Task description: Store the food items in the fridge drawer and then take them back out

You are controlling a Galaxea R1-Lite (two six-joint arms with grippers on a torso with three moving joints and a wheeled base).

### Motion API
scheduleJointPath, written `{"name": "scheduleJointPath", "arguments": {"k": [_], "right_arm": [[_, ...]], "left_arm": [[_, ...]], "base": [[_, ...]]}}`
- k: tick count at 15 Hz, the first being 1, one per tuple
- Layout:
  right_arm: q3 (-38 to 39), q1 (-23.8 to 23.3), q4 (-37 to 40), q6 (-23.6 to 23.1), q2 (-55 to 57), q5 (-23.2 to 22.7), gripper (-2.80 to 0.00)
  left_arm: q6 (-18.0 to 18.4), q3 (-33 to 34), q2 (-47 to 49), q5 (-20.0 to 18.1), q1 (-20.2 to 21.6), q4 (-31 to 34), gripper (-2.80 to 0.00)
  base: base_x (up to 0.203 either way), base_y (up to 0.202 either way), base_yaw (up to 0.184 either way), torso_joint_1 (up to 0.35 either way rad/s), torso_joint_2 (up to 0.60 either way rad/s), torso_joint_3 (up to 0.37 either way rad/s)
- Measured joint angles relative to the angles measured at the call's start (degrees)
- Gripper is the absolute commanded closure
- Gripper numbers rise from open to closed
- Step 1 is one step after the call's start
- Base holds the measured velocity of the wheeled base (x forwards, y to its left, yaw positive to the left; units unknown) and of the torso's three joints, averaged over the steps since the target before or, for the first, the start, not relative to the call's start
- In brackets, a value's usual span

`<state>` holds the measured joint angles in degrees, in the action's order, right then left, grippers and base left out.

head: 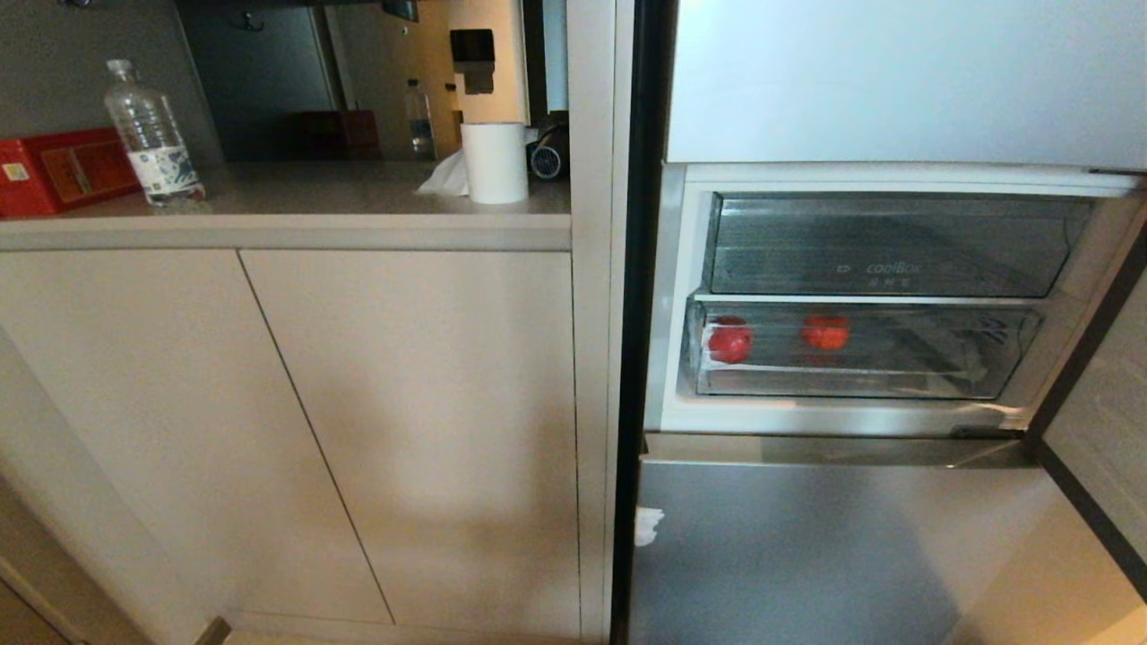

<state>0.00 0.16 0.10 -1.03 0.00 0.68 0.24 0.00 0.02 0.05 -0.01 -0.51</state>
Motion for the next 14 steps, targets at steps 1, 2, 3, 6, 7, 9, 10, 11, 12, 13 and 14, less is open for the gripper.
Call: {"name": "scheduleJointPath", "arguments": {"k": [1, 2, 3, 6, 7, 9, 10, 11, 12, 13, 14], "right_arm": [[0.00, 0.00, 0.00, 0.00, 0.00, 0.00, 0.00], [0.00, 0.00, -0.02, 0.00, 0.00, 0.01, 0.00], [0.00, 0.00, 0.00, 0.00, 0.00, 0.02, 0.00], [0.00, 0.00, -0.02, 0.24, 0.00, 0.11, 0.00], [0.00, 0.00, -0.02, 1.13, 0.00, 0.30, 0.00], [0.00, 0.00, 0.15, -0.04, 0.00, 0.02, 0.00], [-0.03, 0.00, 0.00, -1.80, 0.00, -0.31, 0.00], [-0.46, 0.00, 0.17, -3.14, 0.07, -1.13, 0.00], [-2.34, 0.00, 0.33, -3.29, 0.51, -2.36, 0.00], [-4.67, 0.02, 0.29, -2.78, 1.83, -3.44, 0.00], [-7.37, 0.06, 0.34, -1.79, 4.51, -4.49, 0.00]], "left_arm": [[0.00, 0.00, 0.00, 0.00, 0.01, 0.02, 0.00], [0.00, 0.00, 0.00, 0.02, 0.01, 0.00, 0.00], [0.00, 0.00, 0.00, 0.02, 0.01, 0.00, 0.00], [-0.06, 0.00, -0.01, 0.01, 0.01, 0.02, 0.00], [-0.06, 0.00, -0.01, 0.02, 0.01, 0.01, 0.00], [-0.04, 0.00, 0.00, 0.02, 0.01, 0.00, 0.00], [-0.06, 0.00, -0.02, 0.02, 0.01, 0.00, 0.00], [-0.04, 0.00, -0.02, 0.02, 0.01, 0.00, 0.00], [-0.04, 0.00, -0.02, 0.02, 0.01, 0.00, 0.00], [-0.04, 0.00, -0.02, 0.02, 0.01, 0.00, 0.00], [-0.02, 0.00, -0.01, 0.02, -0.04, 0.00, 0.00]], "base": [[0.000, 0.000, 0.000, -0.266, 0.54, 0.276], [0.000, 0.000, 0.000, -0.251, 0.53, 0.271], [0.000, 0.000, 0.000, -0.244, 0.52, 0.271], [0.000, 0.000, 0.000, -0.159, 0.33, 0.169], [0.000, 0.000, 0.000, -0.050, 0.11, 0.050], [0.000, 0.000, 0.000, -0.011, 0.03, 0.016], [0.000, 0.000, 0.000, 0.000, 0.00, 0.000], [0.000, 0.000, 0.000, 0.000, 0.00, 0.000], [0.000, 0.000, 0.000, 0.000, 0.00, 0.000], [0.000, 0.000, 0.000, 0.000, 0.00, 0.000], [0.000, 0.000, 0.000, 0.000, 0.00, 0.000]]}}
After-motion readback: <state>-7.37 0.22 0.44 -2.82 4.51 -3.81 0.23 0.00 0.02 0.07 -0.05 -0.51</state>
